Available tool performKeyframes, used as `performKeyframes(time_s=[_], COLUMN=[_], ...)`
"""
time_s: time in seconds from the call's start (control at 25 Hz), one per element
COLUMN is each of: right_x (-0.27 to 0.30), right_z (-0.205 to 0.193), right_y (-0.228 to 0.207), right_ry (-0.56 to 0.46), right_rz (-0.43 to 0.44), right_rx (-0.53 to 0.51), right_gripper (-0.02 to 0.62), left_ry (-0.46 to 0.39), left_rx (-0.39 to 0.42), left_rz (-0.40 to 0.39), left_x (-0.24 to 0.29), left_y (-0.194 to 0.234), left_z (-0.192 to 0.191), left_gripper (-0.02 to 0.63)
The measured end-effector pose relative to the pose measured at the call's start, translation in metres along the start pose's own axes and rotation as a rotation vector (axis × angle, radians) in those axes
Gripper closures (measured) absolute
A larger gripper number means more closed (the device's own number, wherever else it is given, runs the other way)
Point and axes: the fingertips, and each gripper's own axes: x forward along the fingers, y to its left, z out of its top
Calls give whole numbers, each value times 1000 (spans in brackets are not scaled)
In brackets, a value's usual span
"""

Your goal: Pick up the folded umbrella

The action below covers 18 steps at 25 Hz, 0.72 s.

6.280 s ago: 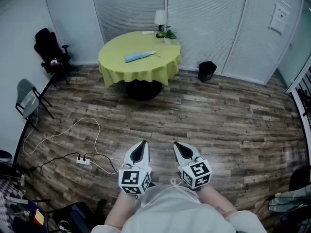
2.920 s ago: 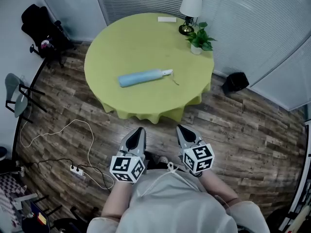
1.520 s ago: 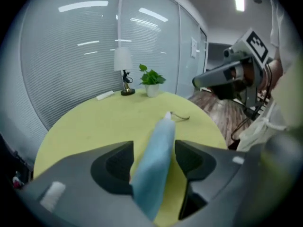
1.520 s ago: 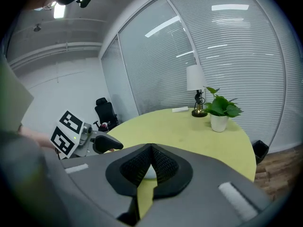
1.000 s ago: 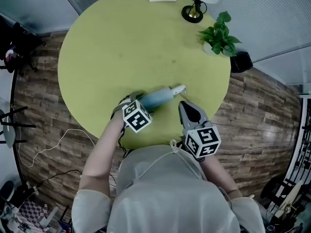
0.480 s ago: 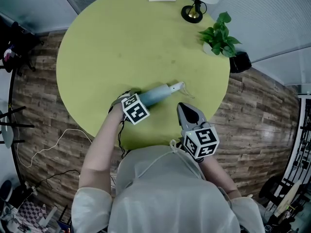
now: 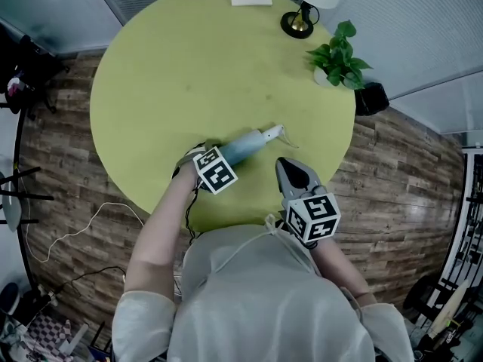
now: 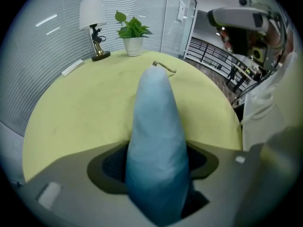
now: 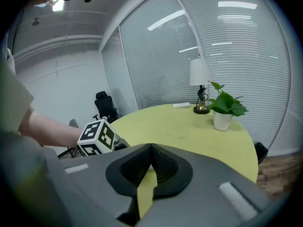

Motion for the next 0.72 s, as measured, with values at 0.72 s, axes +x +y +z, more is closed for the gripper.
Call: performKeyframes(time_s=[0.72], right_x=[-46], right_z=[4], right_y=[-12], right_ry=[-55], right_rz=[-15], right_rx=[-49], right_gripper=[595], left_ry=[-52], left_rx=[-56], left_rz=[211], left_x=[-57], left_y=[-30], left_z=[13], left_gripper=[310])
